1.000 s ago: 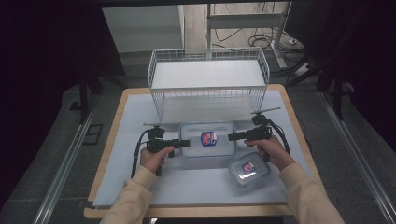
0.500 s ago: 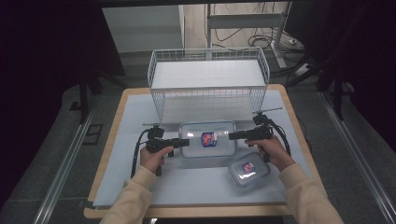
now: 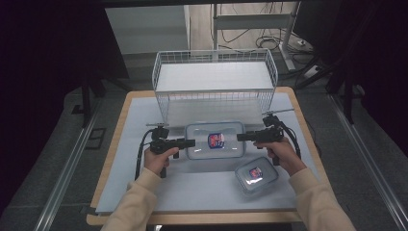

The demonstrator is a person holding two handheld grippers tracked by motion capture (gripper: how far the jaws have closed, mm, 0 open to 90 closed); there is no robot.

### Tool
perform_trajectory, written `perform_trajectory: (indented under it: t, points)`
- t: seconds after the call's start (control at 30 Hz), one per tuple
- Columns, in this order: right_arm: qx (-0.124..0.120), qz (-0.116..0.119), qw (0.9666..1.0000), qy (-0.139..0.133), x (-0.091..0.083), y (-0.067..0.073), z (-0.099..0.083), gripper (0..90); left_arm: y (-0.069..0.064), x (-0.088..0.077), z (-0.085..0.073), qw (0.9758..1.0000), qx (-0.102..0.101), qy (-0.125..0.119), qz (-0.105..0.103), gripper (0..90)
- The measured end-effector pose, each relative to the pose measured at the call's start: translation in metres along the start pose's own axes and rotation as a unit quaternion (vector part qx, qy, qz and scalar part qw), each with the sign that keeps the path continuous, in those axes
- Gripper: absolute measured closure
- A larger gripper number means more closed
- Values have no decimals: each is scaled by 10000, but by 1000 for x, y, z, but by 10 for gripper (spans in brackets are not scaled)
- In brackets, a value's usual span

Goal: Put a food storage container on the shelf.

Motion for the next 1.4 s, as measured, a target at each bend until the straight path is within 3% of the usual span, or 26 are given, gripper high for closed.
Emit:
perform_trajectory:
  t: [0.5, 0.93, 1.4]
  points:
    - [-398, -173, 9981, -428, -35, 26, 24, 510, -29, -24, 32, 9988, 394, -273, 73, 481]
    - [-580, -245, 9961, -619, -51, 40, 38, 512, -42, -37, 48, 9975, 568, -402, 95, 479]
    - [-836, -312, 9919, -900, -82, 63, 67, 516, -68, -63, 84, 9937, 924, -626, 136, 478]
Point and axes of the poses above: each handheld gripper's, and its own axes: x roughly forward along the jaws, z roughly out of its top, y roughly to its left, the point moved 8 cm from there along x, roughly forward along the jaws, and after that the axes turned 9 degrees about y, right-handed, at the moved point
